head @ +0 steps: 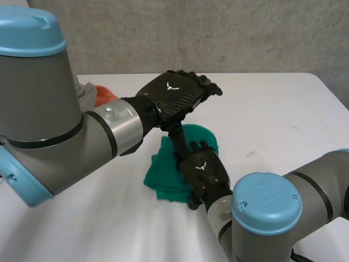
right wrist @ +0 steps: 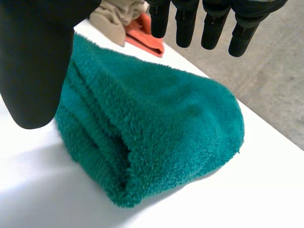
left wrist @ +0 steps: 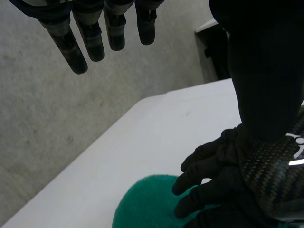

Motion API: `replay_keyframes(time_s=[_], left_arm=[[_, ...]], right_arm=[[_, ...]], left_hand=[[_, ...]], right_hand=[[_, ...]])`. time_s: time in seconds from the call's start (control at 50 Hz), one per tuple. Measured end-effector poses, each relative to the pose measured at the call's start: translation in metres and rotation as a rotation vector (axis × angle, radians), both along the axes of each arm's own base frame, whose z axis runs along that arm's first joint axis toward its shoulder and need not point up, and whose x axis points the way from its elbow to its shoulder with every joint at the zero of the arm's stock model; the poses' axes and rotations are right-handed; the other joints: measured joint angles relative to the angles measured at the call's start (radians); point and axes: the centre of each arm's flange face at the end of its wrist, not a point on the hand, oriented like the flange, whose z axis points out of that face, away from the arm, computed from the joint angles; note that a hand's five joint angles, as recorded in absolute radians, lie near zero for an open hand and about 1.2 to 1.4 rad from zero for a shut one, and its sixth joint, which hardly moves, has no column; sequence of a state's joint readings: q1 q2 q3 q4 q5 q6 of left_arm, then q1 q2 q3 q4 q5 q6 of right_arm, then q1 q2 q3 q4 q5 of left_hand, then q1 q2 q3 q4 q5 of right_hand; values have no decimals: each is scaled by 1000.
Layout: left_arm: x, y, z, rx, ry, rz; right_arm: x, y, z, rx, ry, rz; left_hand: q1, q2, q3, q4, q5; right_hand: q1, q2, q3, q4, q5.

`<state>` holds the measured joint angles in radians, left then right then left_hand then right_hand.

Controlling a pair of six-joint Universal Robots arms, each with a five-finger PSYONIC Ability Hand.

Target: Fold the laundry.

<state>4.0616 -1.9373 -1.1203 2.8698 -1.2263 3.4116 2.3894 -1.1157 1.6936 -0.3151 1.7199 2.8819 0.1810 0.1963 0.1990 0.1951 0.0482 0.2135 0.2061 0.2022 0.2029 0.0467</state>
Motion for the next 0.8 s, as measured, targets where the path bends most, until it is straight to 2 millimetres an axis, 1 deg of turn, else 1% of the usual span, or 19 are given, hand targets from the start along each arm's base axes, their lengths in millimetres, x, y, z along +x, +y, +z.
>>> replay_keyframes(time_s=[0.06, 0.12, 0.24, 0.36, 0.48, 0.52, 0.54, 0.56, 0.58, 0.62, 0.66, 0.68, 0.72, 0.76, 0.8], left_arm=[[0, 3, 5, -10, 10, -10], [0, 4, 8, -16, 17, -18], [1, 4, 9, -16, 18, -20], [3, 3, 6, -7, 13, -16], [3, 4, 3, 0, 6, -16], [3, 5, 2, 1, 4, -16], [3, 5, 2, 1, 3, -16], [4, 5, 1, 2, 3, -15], [4, 5, 1, 2, 2, -15], [4, 5, 1, 3, 1, -14], [4, 5, 1, 3, 1, -13], [4, 5, 1, 3, 1, -12], [5, 5, 1, 3, 0, -11], [5, 5, 1, 3, 0, -10], [6, 5, 2, 2, 1, -8]], right_arm=[[-3, -3, 4, 23, -44, -39], [-9, -11, 5, 73, -105, -97], [-21, -26, 0, 185, -200, -198], [-26, -42, -16, 268, -240, -258], [-21, -47, -32, 296, -220, -252], [-18, -49, -37, 291, -211, -246], [-17, -50, -38, 287, -209, -244], [-16, -51, -40, 282, -208, -243], [-15, -53, -41, 275, -207, -241], [-12, -57, -42, 253, -214, -238], [-11, -63, -41, 228, -227, -237], [-11, -65, -40, 216, -235, -236], [-11, -77, -33, 166, -274, -238], [-12, -89, -26, 118, -309, -242], [-16, -106, -18, 65, -339, -248]], left_hand=[[0, 0, 0, 0, 0], [0, 0, 0, 0, 0], [0, 0, 0, 0, 0], [0, 0, 0, 0, 0], [0, 0, 0, 0, 0], [0, 0, 0, 0, 0], [0, 0, 0, 0, 0], [0, 0, 0, 0, 0], [0, 0, 0, 0, 0], [0, 0, 0, 0, 0], [0, 0, 0, 0, 0], [0, 0, 0, 0, 0], [0, 0, 0, 0, 0], [0, 0, 0, 0, 0], [0, 0, 0, 0, 0]], right_hand=[[0, 0, 0, 0, 0], [0, 0, 0, 0, 0], [0, 0, 0, 0, 0], [0, 0, 0, 0, 0], [0, 0, 0, 0, 0], [27, 30, 32, 27, 21], [75, 80, 82, 79, 70], [208, 218, 217, 212, 205], [377, 385, 378, 373, 363], [603, 714, 702, 710, 650], [755, 874, 871, 908, 825], [779, 898, 893, 937, 845], [795, 916, 920, 980, 854], [795, 916, 921, 985, 854], [795, 916, 922, 987, 854]])
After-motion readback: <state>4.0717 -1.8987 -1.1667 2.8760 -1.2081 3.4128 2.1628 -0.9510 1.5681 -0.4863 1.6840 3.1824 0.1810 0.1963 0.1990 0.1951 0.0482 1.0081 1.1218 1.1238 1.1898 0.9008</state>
